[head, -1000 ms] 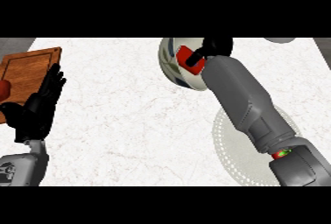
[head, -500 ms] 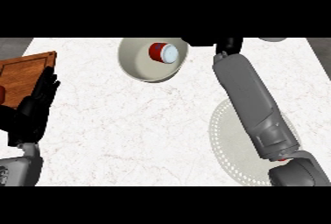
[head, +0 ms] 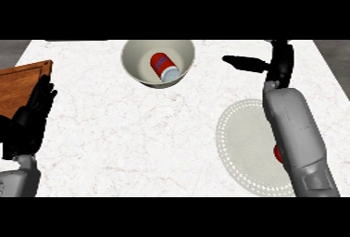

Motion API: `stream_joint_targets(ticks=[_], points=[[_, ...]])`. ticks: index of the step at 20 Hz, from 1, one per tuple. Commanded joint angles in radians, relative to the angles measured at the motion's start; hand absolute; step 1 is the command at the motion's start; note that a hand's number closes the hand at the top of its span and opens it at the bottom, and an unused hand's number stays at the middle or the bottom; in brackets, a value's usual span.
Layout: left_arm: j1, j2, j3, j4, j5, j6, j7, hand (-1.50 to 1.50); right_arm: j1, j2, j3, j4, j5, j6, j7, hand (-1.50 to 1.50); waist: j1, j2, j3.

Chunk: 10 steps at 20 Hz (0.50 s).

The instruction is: Pick the can from the placemat and place it in the bowl

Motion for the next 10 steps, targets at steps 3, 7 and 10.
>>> stream_joint_targets(ticks=[3,7,10], points=[[0.001,0.014,0.015,-0.015,0.006,-0.014,0.023,0.0,0.274,-0.025,0.009,-0.34,-0.13,0.182,0.028,-1.5,-0.003,-0.001,0.0],[-0.014,-0.031,-0.021,-0.014,-0.04,0.029,0.019,0.0,0.428,-0.026,0.026,-0.588,-0.182,0.232,0.043,-1.5,0.001,0.001,-0.001],[-0.059,-0.009,0.005,0.012,-0.032,0.002,0.017,0.0,0.465,-0.046,0.007,-0.641,-0.221,0.255,0.036,-1.5,0.012,0.006,-0.001]])
